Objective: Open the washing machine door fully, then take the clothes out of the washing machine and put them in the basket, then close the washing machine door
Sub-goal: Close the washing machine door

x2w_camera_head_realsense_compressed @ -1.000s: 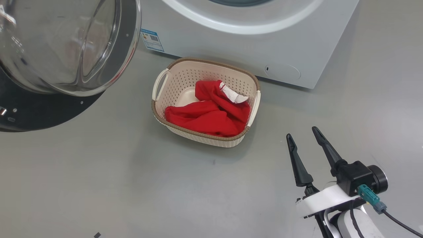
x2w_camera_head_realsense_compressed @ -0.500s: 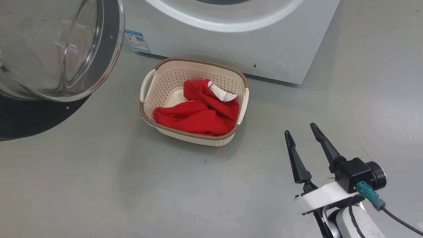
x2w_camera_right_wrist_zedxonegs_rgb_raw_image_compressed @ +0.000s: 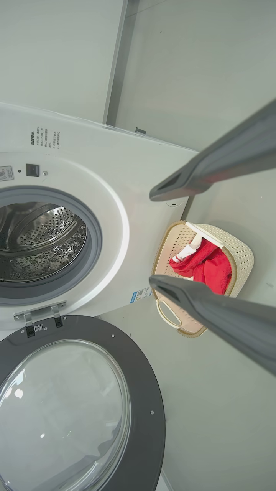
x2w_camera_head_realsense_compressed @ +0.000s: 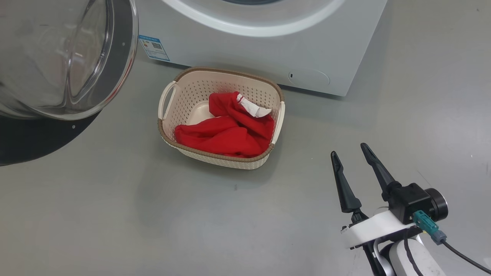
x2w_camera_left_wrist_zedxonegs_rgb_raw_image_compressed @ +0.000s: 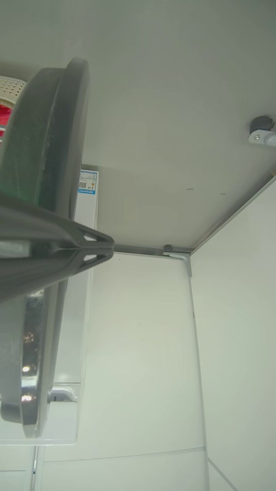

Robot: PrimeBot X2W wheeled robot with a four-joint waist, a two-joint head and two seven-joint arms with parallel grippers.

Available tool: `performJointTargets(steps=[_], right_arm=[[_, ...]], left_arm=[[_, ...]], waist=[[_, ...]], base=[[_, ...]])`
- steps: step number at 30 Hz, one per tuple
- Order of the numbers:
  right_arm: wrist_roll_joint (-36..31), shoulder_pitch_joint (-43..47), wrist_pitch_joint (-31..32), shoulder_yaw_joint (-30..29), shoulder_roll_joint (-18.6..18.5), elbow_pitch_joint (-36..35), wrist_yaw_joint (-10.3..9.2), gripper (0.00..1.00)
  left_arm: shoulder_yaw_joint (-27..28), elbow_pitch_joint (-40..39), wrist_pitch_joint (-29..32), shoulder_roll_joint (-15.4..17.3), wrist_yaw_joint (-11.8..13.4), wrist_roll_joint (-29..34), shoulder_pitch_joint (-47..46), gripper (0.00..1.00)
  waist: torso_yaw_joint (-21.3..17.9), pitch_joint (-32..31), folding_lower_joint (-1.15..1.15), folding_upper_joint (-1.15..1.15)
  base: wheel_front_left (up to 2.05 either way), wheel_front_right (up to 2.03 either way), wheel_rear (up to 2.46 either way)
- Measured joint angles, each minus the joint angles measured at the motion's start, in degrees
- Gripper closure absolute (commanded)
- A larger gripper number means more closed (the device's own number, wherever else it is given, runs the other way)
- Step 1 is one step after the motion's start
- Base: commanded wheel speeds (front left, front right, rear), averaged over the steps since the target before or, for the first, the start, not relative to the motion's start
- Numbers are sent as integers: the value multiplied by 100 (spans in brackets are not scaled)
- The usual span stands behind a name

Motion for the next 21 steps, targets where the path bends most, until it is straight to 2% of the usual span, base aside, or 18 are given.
performJointTargets(steps=[7,21], right_arm=[[0,-2,-1,0,3,19,-2,0],[11,-8,-45,-36,31,74,-43,0]], left_arm=[[-288,192,335,94,0,198,-110,100],[-355,407,957,188,0,240,-214,100]], waist=[[-17,-6,0,0],[33,-62,0,0]], base=[[0,0,0],[0,0,0]])
